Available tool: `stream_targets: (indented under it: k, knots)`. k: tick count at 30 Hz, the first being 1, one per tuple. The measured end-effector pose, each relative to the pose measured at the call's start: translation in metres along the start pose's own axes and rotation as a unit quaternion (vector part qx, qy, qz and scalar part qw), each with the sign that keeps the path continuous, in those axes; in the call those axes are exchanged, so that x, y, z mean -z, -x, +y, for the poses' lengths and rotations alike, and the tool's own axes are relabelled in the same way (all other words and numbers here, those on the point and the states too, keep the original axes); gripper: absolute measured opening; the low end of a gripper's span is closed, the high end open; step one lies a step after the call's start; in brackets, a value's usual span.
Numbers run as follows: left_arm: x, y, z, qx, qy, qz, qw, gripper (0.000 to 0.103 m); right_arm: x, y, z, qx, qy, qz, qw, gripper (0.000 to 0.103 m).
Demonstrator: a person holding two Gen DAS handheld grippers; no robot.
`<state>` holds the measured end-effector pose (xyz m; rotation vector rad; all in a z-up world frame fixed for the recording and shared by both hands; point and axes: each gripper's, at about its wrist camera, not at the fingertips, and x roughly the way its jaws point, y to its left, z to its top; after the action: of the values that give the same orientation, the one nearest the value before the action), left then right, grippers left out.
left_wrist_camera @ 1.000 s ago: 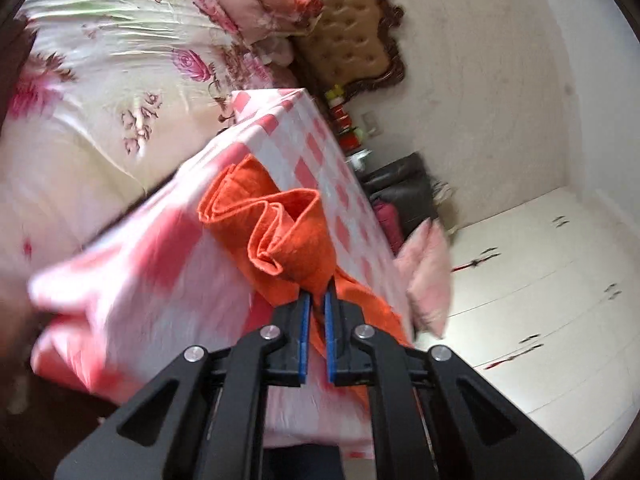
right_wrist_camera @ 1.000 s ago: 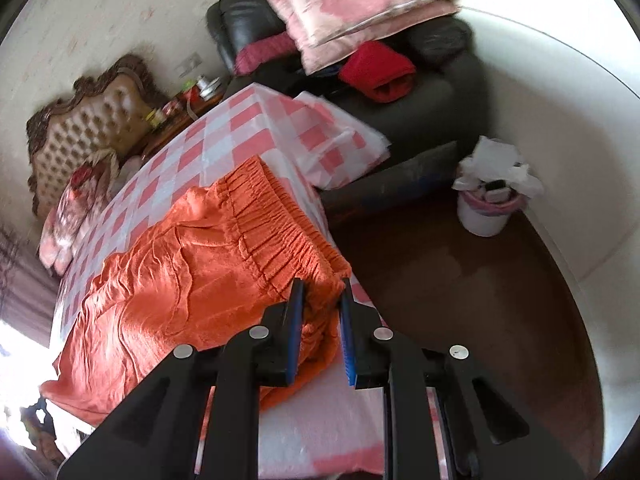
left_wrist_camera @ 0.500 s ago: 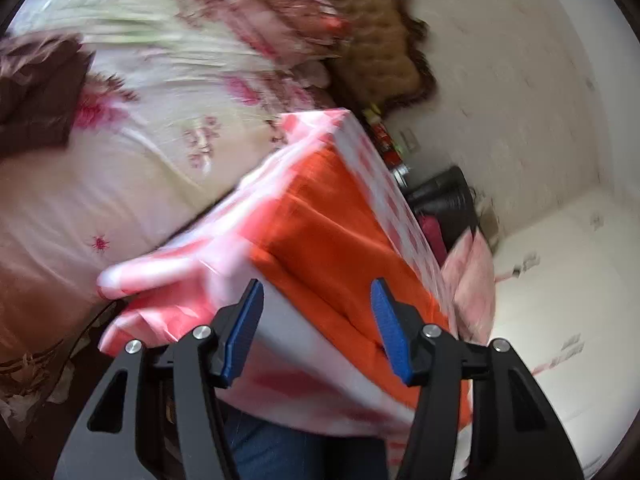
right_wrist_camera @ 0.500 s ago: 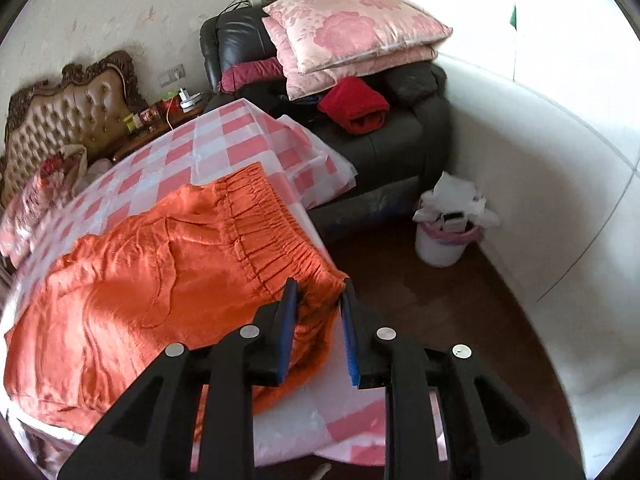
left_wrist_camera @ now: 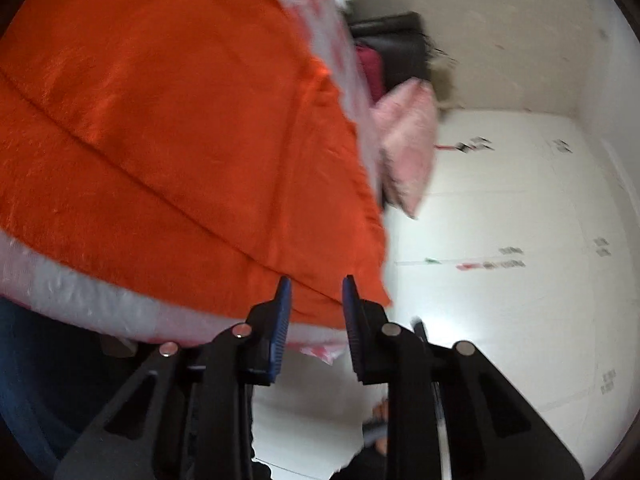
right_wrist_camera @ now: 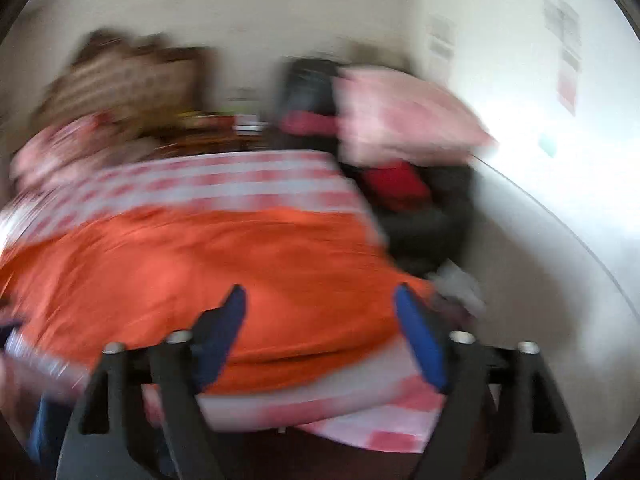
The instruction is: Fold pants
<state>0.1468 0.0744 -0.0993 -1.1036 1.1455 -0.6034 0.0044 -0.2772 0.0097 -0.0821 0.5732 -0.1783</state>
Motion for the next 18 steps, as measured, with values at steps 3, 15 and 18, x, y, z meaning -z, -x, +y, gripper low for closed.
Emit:
stream_targets:
  k: [3,15,18]
  knots:
    - [0.001,-0.006,0.009,-0.043,0.025,-0.002,0.9988,0.026,0.001,0.000,0.047,-0.054,0.050,-0.003,0.997,0.082]
    - [-0.013,-0.008,-0.007,-0.080,0.030,-0.050,0.9950,0.004,0.010,-0.028,0.158,-0.130,0.175,0.022,0.976,0.082]
    - [-0.009,-0.002,-0.022,-0.086,-0.002,-0.061,0.9944,0.004,0.011,-0.030,0.169,-0.141,0.185,0.026,0.972,0.082]
